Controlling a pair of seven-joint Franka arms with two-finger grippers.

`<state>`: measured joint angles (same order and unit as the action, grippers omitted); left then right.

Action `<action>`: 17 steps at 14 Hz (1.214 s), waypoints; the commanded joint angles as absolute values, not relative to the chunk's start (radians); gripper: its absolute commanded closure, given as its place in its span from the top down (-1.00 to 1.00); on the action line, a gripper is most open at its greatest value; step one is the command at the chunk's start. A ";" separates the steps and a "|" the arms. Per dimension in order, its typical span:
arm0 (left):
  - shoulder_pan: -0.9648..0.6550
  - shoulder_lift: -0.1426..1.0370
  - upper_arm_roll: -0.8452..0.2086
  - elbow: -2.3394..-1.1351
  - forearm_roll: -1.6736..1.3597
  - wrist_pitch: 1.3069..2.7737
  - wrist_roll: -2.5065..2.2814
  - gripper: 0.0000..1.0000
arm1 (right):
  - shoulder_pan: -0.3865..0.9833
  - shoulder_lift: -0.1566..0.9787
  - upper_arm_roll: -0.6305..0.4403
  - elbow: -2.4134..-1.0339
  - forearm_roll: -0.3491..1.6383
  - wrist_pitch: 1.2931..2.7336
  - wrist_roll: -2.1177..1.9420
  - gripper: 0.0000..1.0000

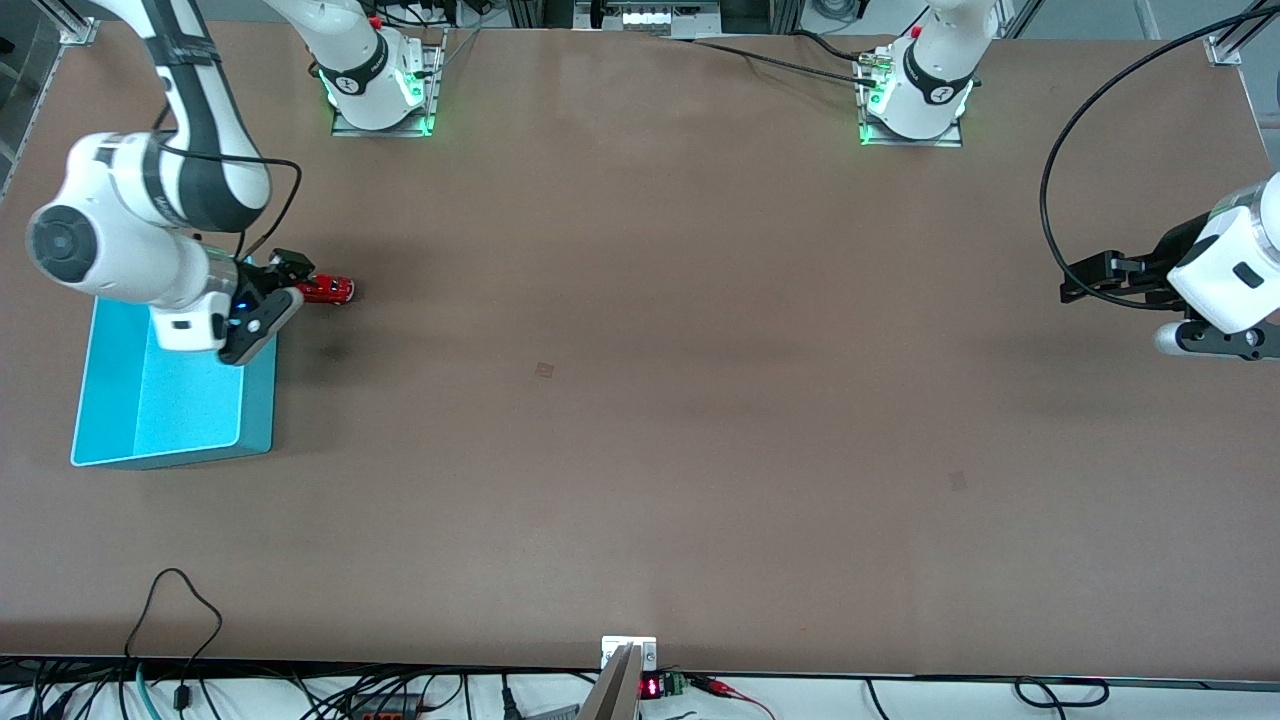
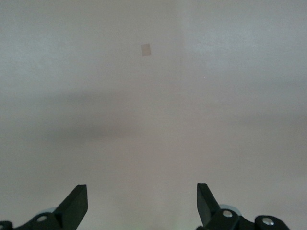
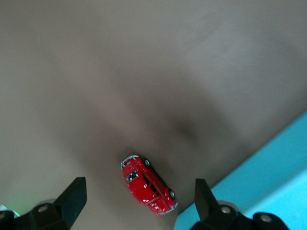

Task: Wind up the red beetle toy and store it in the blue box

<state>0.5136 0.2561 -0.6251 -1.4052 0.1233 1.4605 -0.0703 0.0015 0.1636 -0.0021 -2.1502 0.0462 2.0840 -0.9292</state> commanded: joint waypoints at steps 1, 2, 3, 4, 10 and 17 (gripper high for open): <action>0.487 0.250 -0.621 -1.384 0.153 1.459 -0.094 1.00 | -0.006 0.121 0.003 -2.259 0.011 2.176 -1.150 1.00; 0.445 0.236 -0.602 -1.391 0.153 1.460 -0.100 1.00 | -0.008 0.124 0.003 -2.288 -0.004 2.221 -1.225 1.00; 0.401 0.223 -0.530 -1.396 0.152 1.460 -0.100 1.00 | -0.009 0.126 0.003 -2.319 -0.009 2.279 -1.296 1.00; 0.323 0.206 -0.459 -1.410 0.147 1.460 -0.100 1.00 | -0.020 0.130 0.003 -2.353 -0.009 2.336 -1.357 1.00; -0.031 -0.041 -0.014 -1.765 0.017 1.755 -0.078 1.00 | -0.043 0.135 0.003 -2.486 -0.009 2.463 -1.456 1.00; -0.035 -0.015 -0.018 -1.697 0.011 1.640 -0.077 1.00 | -0.081 0.202 0.003 -2.551 -0.009 2.658 -1.561 1.00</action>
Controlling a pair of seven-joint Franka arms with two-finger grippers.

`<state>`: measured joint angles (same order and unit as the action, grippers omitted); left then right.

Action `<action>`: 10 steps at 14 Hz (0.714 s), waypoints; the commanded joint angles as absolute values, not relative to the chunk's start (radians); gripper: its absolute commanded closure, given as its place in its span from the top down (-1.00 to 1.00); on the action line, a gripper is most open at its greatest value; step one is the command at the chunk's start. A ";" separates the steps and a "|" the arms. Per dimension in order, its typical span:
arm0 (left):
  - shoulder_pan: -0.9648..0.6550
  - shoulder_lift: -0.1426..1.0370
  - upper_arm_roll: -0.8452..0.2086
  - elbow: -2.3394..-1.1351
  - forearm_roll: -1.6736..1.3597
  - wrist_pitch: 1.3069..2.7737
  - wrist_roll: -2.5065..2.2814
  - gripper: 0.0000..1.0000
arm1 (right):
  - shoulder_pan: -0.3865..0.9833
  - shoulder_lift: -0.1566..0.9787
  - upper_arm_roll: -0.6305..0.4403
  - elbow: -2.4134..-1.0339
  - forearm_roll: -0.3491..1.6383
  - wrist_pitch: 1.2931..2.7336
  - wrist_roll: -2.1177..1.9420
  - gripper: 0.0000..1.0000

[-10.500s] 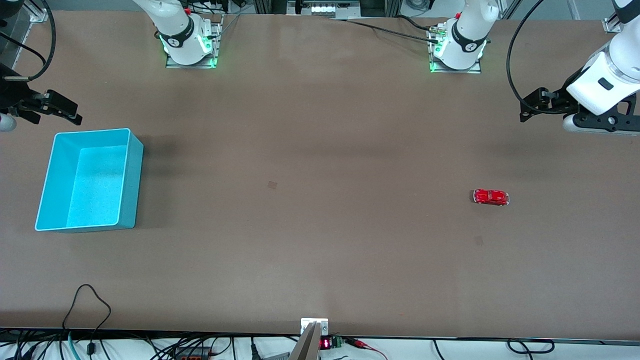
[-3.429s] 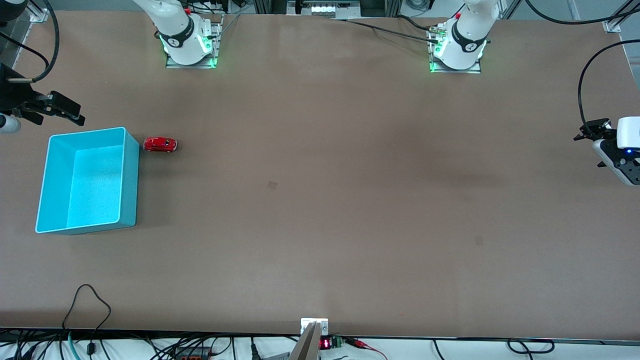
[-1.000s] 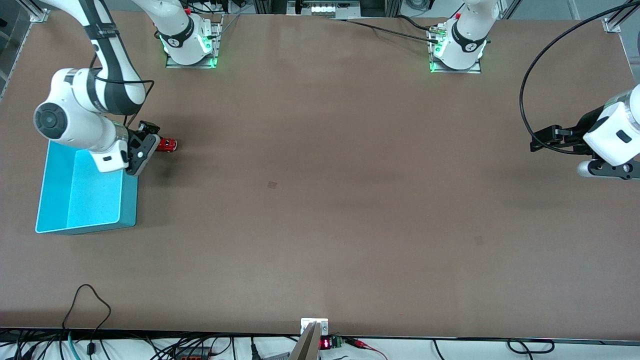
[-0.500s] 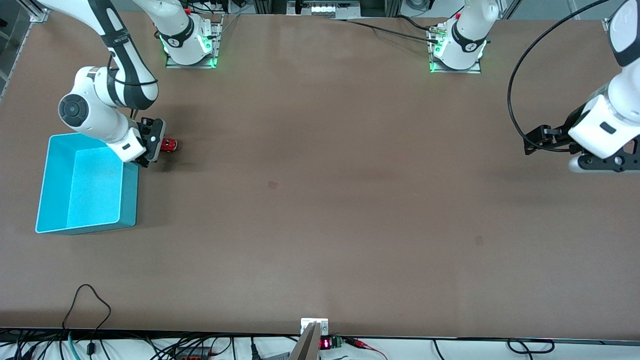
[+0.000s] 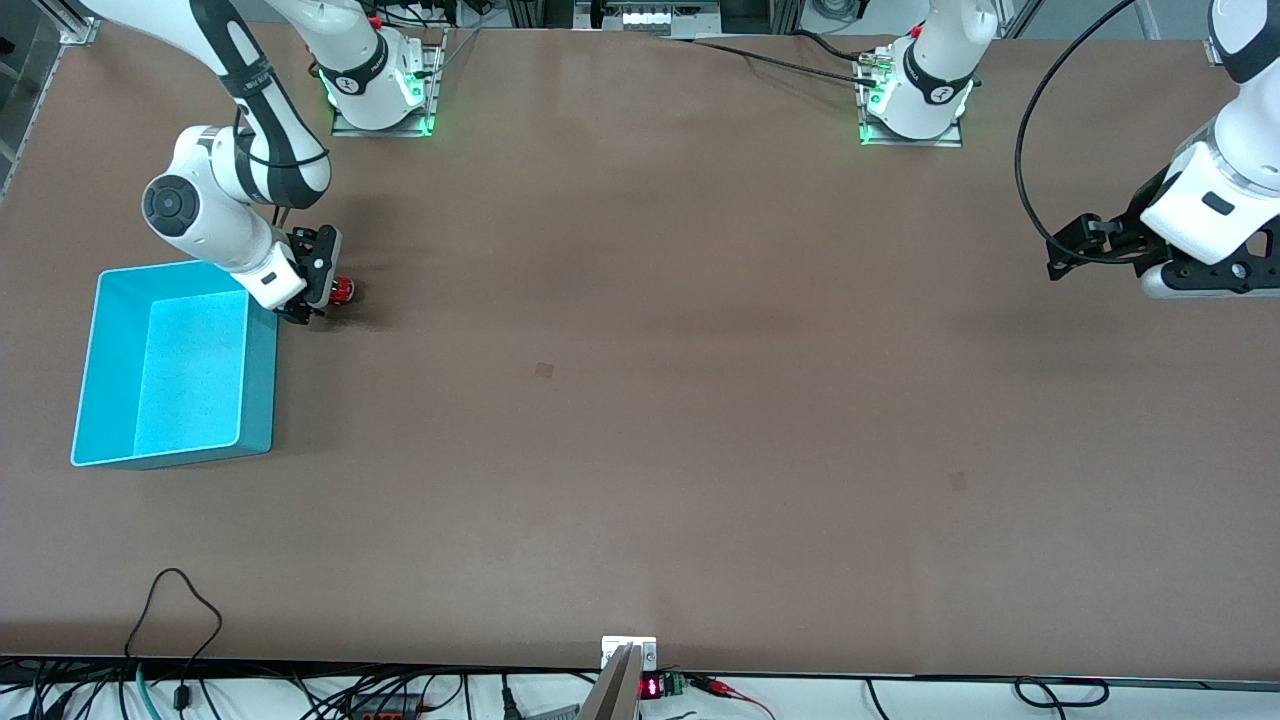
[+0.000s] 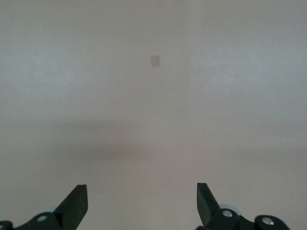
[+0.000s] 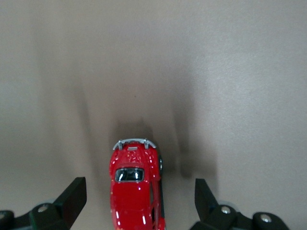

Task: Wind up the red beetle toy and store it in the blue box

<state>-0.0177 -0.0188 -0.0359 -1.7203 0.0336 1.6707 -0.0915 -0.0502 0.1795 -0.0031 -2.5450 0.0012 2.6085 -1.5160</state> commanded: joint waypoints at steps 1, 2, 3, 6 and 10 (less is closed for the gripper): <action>-0.040 -0.014 -0.018 -1.695 0.009 1.640 -0.078 1.00 | -0.089 0.213 0.003 -2.551 -0.009 2.664 -1.569 1.00; -0.044 -0.014 -0.018 -1.694 0.009 1.640 -0.078 1.00 | -0.094 0.221 0.003 -2.551 -0.009 2.678 -1.569 1.00; -0.044 -0.014 -0.018 -1.694 0.009 1.640 -0.078 1.00 | -0.094 0.235 0.003 -2.551 -0.009 2.694 -1.569 1.00; -0.048 -0.014 -0.020 -1.694 0.009 1.638 -0.078 1.00 | -0.087 0.247 0.003 -2.551 -0.011 2.703 -1.572 0.49; -0.040 -0.014 -0.018 -1.690 0.009 1.638 -0.077 1.00 | -0.083 0.221 0.005 -2.545 -0.009 2.695 -1.562 -0.38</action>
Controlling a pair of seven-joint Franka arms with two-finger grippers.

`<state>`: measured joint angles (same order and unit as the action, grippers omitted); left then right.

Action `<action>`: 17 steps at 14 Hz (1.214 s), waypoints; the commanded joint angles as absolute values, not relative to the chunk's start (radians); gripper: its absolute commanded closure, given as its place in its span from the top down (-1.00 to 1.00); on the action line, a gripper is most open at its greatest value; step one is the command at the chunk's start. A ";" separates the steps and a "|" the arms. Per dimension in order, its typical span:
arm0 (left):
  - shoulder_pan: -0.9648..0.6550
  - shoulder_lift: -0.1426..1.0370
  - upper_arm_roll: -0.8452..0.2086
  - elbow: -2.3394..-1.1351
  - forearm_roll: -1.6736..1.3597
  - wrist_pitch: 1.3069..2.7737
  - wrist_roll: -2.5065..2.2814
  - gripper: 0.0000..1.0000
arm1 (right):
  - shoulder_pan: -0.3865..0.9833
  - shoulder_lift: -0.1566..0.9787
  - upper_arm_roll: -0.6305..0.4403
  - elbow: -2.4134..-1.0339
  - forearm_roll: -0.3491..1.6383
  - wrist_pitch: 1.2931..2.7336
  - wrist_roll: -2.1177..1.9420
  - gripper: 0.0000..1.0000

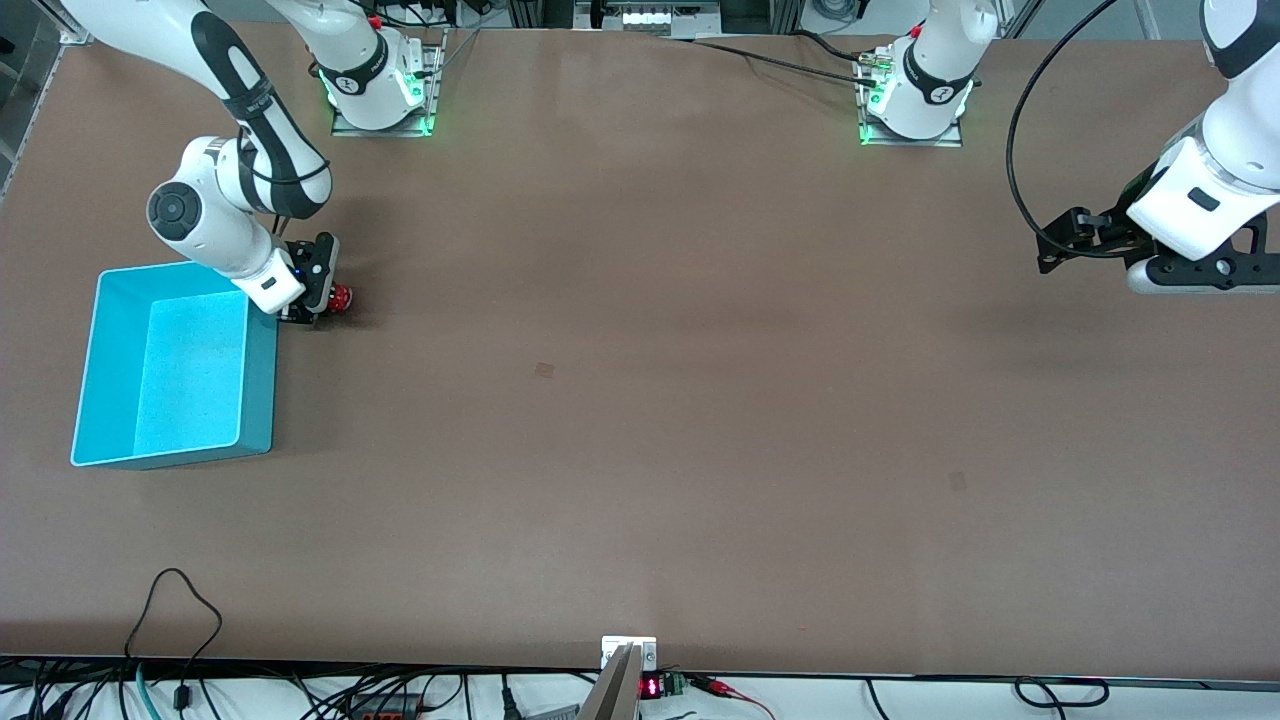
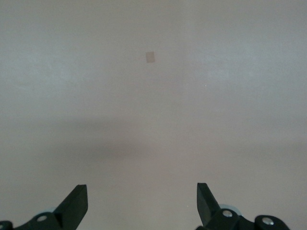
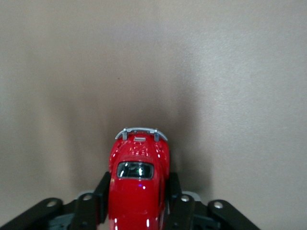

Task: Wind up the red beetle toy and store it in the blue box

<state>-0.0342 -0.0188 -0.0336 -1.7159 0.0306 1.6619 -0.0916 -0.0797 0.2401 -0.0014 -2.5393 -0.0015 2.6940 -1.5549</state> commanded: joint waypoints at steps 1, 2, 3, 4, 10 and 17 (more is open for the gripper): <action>-0.040 -0.014 -0.018 -1.690 0.009 1.638 -0.077 1.00 | -0.081 0.201 0.005 -2.537 -0.005 2.691 -1.559 -0.38; -0.040 -0.012 -0.018 -1.690 0.009 1.638 -0.077 1.00 | -0.074 0.183 0.008 -2.524 0.000 2.675 -1.557 -0.38; -0.040 -0.014 -0.018 -1.690 0.009 1.638 -0.077 1.00 | -0.060 0.157 0.009 -2.511 0.014 2.656 -1.536 -0.38; -0.040 -0.014 -0.018 -1.690 0.009 1.638 -0.077 1.00 | -0.046 0.134 0.009 -2.497 0.026 2.642 -1.493 -0.38; -0.034 -0.012 -0.015 -1.689 -0.063 1.651 -0.075 1.00 | -0.018 0.063 0.008 -2.350 0.220 2.574 -1.151 -0.37; -0.041 -0.011 -0.018 -1.689 -0.003 1.680 -0.012 1.00 | -0.159 0.132 0.002 -2.237 0.267 2.524 -0.680 -0.56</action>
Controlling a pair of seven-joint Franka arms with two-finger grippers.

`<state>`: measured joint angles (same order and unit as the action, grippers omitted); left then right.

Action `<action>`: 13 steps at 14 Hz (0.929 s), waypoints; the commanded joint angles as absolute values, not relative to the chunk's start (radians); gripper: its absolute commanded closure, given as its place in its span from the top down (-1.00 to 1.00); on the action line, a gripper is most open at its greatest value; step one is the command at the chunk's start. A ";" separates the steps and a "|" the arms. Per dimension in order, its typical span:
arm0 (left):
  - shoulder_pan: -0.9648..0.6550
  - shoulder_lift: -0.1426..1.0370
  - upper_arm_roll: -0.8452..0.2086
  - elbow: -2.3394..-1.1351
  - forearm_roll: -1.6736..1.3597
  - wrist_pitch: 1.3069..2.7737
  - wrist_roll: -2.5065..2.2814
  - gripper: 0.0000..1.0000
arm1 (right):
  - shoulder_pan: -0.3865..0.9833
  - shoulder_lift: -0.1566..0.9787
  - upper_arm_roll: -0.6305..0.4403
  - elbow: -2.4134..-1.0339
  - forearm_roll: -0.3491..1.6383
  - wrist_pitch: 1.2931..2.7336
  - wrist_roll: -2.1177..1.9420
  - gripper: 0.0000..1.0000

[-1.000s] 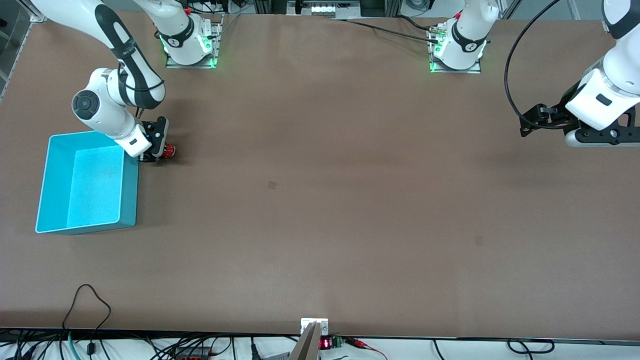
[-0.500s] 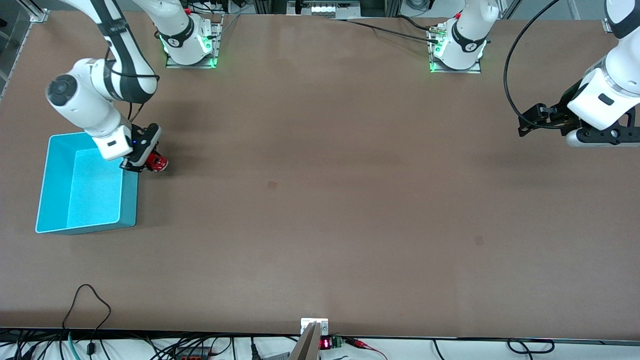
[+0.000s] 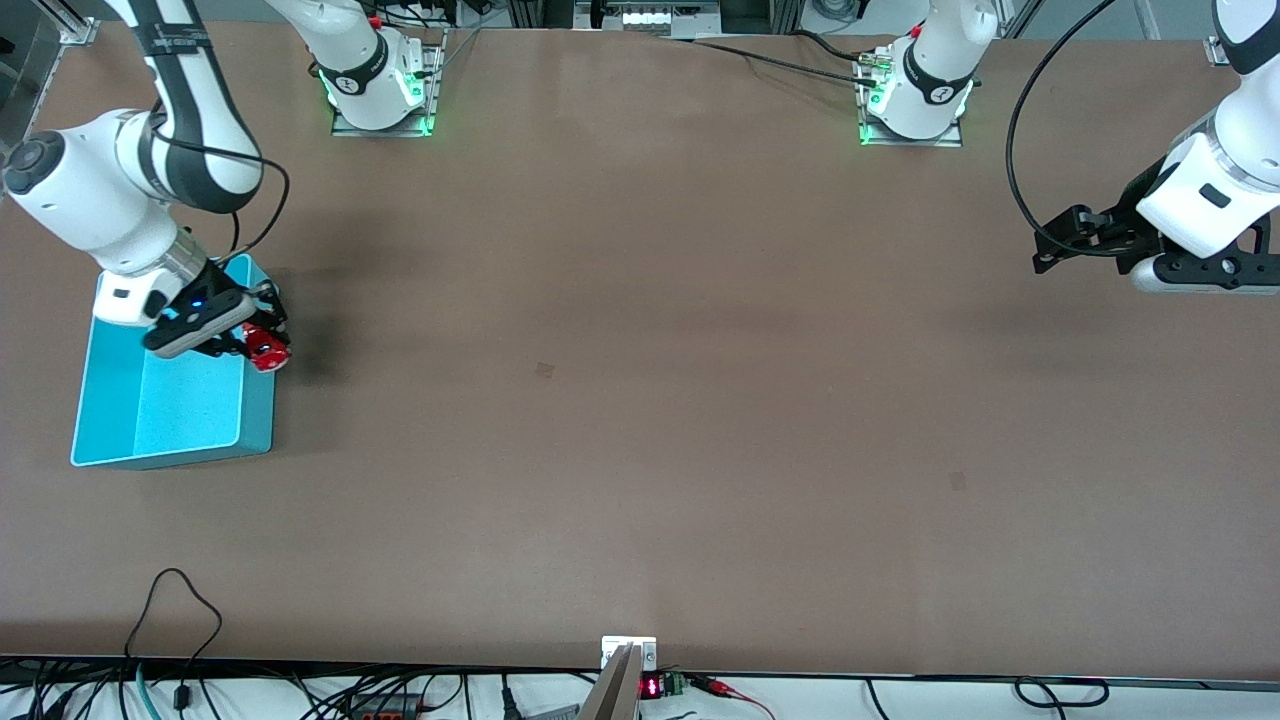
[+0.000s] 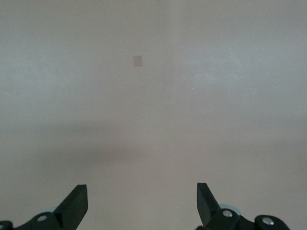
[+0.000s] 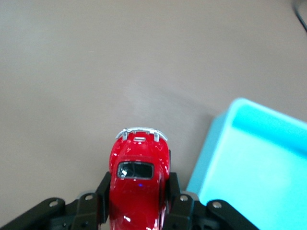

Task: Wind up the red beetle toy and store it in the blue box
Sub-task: 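Lift the red car with the right gripper over the cyan box, then lower the held red car into the cyan box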

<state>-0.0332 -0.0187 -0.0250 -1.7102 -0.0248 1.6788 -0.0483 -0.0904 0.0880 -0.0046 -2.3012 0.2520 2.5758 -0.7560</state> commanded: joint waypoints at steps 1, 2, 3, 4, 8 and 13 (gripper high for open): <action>-0.044 -0.012 -0.018 -1.690 -0.003 1.680 -0.014 1.00 | -0.178 0.152 0.002 -2.209 0.268 2.498 -0.657 -0.58; -0.044 -0.012 -0.018 -1.690 -0.003 1.680 -0.014 1.00 | -0.211 0.179 0.000 -2.177 0.268 2.465 -0.625 -0.58; -0.044 -0.012 -0.018 -1.689 -0.003 1.680 -0.014 1.00 | -0.248 0.204 0.000 -2.140 0.265 2.438 -0.608 -0.59; -0.046 -0.011 -0.018 -1.689 -0.002 1.680 -0.014 1.00 | -0.273 0.227 0.000 -2.106 0.268 2.412 -0.607 -0.59; -0.046 -0.011 -0.020 -1.689 0.009 1.678 -0.012 1.00 | -0.367 0.334 -0.002 -2.046 0.250 2.404 -0.624 -0.59; -0.048 -0.012 -0.020 -1.689 0.012 1.680 -0.012 1.00 | -0.402 0.460 0.000 -2.045 0.190 2.433 -0.617 -0.58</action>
<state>-0.0379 -0.0185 -0.0253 -1.7095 -0.0077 1.6839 -0.0305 -0.3770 0.4006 -0.0145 -2.0726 0.2255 2.4251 -0.6292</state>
